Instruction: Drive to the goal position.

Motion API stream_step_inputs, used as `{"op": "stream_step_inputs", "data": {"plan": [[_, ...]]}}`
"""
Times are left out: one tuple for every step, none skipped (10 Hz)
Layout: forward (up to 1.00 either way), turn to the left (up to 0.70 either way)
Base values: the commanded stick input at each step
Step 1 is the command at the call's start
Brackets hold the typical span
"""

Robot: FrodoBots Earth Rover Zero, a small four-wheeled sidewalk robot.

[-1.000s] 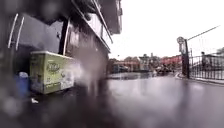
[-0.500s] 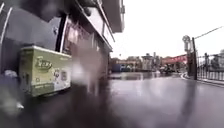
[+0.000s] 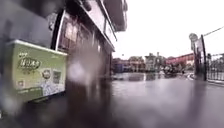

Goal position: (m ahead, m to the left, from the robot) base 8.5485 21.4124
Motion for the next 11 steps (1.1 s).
{"op": "stream_step_inputs", "data": {"plan": [[1.0, -0.4], [1.0, -0.4], [1.0, -0.4], [1.0, -0.4], [1.0, -0.29], [1.0, -0.11], [1.0, -0.03], [1.0, 0.0], [1.0, 0.0], [1.0, 0.0], [1.0, 0.0]]}}
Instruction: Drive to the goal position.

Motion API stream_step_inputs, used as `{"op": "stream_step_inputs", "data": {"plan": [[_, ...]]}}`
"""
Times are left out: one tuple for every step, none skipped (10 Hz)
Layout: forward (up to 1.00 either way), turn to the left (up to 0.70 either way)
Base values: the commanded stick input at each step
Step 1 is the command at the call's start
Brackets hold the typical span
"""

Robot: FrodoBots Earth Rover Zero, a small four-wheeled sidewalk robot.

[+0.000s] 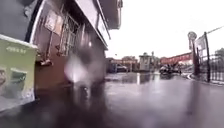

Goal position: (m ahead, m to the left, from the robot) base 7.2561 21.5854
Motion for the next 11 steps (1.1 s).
{"op": "stream_step_inputs", "data": {"plan": [[1.0, 0.0], [1.0, 0.0], [1.0, 0.0], [1.0, 0.0], [1.0, 0.0], [1.0, 0.0], [1.0, 0.0], [1.0, 0.0], [1.0, -0.27], [1.0, -0.4], [1.0, -0.4]]}}
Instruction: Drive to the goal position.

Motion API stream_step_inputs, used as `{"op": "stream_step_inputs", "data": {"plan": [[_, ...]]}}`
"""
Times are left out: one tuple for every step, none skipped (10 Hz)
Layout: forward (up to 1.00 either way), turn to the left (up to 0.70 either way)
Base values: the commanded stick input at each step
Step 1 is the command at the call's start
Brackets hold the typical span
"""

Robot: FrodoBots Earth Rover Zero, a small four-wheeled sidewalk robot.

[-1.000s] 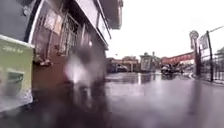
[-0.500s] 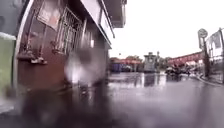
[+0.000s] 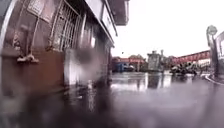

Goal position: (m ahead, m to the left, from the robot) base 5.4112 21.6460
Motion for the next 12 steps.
{"op": "stream_step_inputs", "data": {"plan": [[1.0, -0.4], [1.0, -0.4], [1.0, -0.4], [1.0, -0.4], [1.0, -0.4], [1.0, -0.4], [1.0, -0.4], [1.0, -0.4], [1.0, -0.4], [1.0, -0.19], [1.0, 0.0], [1.0, 0.0]]}}
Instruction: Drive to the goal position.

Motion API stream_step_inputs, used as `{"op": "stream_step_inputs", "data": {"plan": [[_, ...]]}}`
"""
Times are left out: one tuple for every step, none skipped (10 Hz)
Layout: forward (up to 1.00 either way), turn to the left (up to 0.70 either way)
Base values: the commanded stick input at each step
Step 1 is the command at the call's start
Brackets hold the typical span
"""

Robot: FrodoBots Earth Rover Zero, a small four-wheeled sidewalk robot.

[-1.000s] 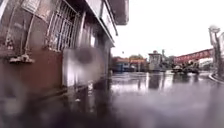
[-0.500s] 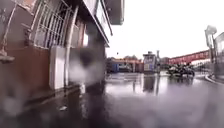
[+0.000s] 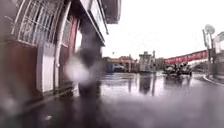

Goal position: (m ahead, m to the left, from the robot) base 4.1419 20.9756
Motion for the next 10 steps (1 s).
{"op": "stream_step_inputs", "data": {"plan": [[1.0, 0.0], [1.0, 0.0], [1.0, 0.0], [1.0, 0.0], [1.0, 0.0], [1.0, 0.0], [1.0, -0.13], [1.0, -0.37], [1.0, -0.4], [1.0, -0.4]]}}
